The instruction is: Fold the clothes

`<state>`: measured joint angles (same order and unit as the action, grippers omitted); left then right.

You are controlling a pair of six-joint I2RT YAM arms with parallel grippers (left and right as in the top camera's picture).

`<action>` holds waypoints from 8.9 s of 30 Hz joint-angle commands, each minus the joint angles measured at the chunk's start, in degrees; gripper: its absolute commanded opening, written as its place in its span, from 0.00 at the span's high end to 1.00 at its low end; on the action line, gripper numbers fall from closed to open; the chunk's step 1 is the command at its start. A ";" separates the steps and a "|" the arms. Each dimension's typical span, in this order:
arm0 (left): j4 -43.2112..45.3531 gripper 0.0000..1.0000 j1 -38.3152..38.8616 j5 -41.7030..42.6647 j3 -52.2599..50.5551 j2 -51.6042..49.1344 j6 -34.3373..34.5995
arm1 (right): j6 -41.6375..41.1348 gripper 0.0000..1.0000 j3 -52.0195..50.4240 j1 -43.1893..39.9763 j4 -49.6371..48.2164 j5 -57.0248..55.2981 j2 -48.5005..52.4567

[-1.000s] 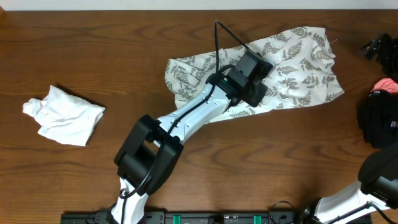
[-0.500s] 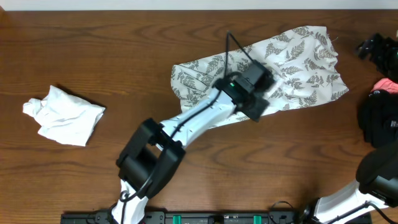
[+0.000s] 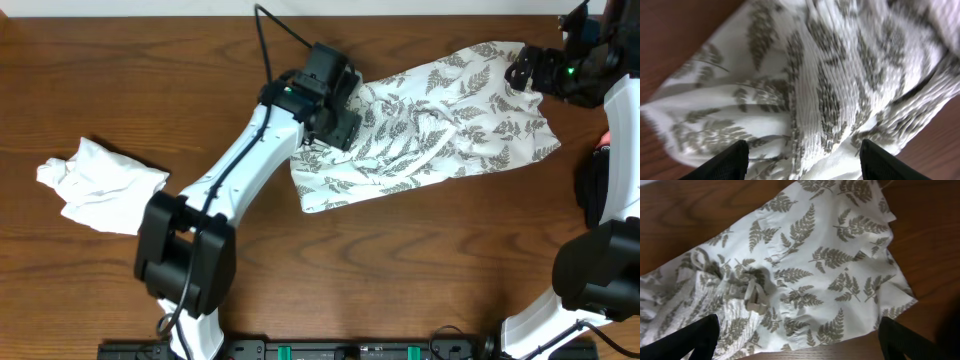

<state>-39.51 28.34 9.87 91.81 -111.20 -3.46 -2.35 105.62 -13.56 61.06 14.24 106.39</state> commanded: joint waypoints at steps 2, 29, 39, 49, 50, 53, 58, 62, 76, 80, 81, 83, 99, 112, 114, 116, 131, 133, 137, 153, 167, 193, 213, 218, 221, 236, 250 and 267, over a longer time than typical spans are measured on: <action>-0.66 0.28 0.39 0.55 0.15 -3.56 -7.56 | -0.63 0.01 0.44 -0.04 0.24 -3.54 -0.31; 12.87 0.94 0.13 -5.64 4.96 -4.70 -21.81 | -0.61 0.01 0.42 -0.39 0.37 -3.91 -0.20; 25.24 0.94 0.52 -2.40 4.96 -12.76 -29.33 | -0.61 0.01 0.39 -0.39 0.92 -3.96 0.02; 28.06 0.65 2.03 -3.34 4.96 -19.65 -29.27 | -0.61 0.01 0.39 -0.39 1.14 -3.93 0.02; 28.09 0.55 2.21 -4.31 4.96 -19.50 -28.96 | -0.61 0.01 0.39 -0.39 1.20 -3.93 0.02; 28.26 0.02 2.73 -10.25 5.09 -16.35 -26.29 | -0.61 0.01 0.39 -0.39 1.33 -3.93 0.02; 25.40 0.02 2.67 -14.01 5.09 -6.95 -16.81 | -0.57 0.01 0.37 -0.39 1.25 -3.96 0.46; 18.86 0.02 1.25 -14.01 5.09 -0.92 -8.74 | 1.27 0.01 0.35 -0.42 1.05 -3.96 2.38; -11.85 0.02 -5.86 -7.89 4.02 1.81 10.56 | 16.41 0.01 0.35 -4.13 -4.22 -5.03 18.47; -12.24 0.02 -6.43 -7.26 1.97 1.64 16.20 | 13.90 0.01 0.35 -7.32 -5.77 -2.19 19.58; -12.07 0.02 -6.43 -7.26 1.38 1.29 17.20 | 13.22 0.01 0.35 -8.11 -5.68 -0.83 19.63; -12.00 0.02 -6.43 -6.99 0.74 -0.04 19.93 | 11.87 0.01 0.35 -9.31 -5.73 0.87 19.63; -3.37 0.02 -12.94 1.62 -4.81 -7.34 37.70 | 11.56 0.01 0.35 -11.23 -4.24 3.19 19.63; 13.70 0.02 -16.20 23.23 -17.88 -7.45 33.16 | 11.34 0.01 0.35 -11.28 -4.28 3.17 19.63; 13.68 0.02 -15.72 24.83 -17.88 -7.45 32.37 | 11.02 0.01 0.35 -11.28 -4.33 3.19 19.63; 13.51 0.00 -14.95 26.47 -17.88 -7.43 32.35 | 10.93 0.01 0.35 -11.28 -4.39 3.19 19.63; 15.76 0.94 -13.81 27.26 -17.81 -4.94 27.89 | 9.64 0.01 0.35 -11.28 -4.50 4.22 19.63; 15.61 0.94 -15.34 27.23 -17.73 -1.97 27.89 | 9.64 0.01 0.35 -11.28 -4.48 4.22 19.63; 15.17 0.94 -20.24 27.21 -17.57 6.25 27.89 | 9.62 0.01 0.35 -11.28 -4.50 4.22 19.63; 20.31 0.94 -25.03 28.94 -12.22 18.38 35.04 | 5.64 0.01 0.35 -11.28 -4.85 4.39 19.63; 27.50 0.94 -0.81 6.14 -12.17 16.61 40.57 | 4.46 0.02 0.35 -11.21 -4.42 7.21 19.63; 41.77 0.94 12.35 -14.86 -9.03 8.44 41.31 | 2.16 0.02 0.35 -10.75 -2.97 7.23 19.63; 42.01 0.94 19.58 -11.74 -7.78 -11.65 33.24 | 2.14 0.01 0.35 -8.11 -2.73 7.23 19.63; 36.70 0.94 19.54 -12.00 -6.60 -9.31 28.20 | 2.16 0.01 0.35 -8.11 -2.49 7.23 19.63; 31.15 0.94 19.47 -12.04 -3.52 -6.54 24.46 | 2.16 0.01 0.35 -8.09 -2.25 7.30 19.63; -1.46 0.94 15.50 -23.30 1.42 9.84 20.68 | 7.43 0.01 0.35 0.92 -2.34 9.73 19.63; -8.02 0.94 5.27 -35.41 1.29 13.84 34.10 | 5.86 0.01 0.35 3.23 -1.46 7.61 19.63; -21.51 0.40 -21.79 -32.41 -2.51 10.45 39.10 | 8.13 0.01 0.35 7.10 0.70 7.65 19.63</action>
<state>-60.01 7.40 -22.63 89.71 -100.14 35.57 3.77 105.65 -8.19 61.36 21.80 125.89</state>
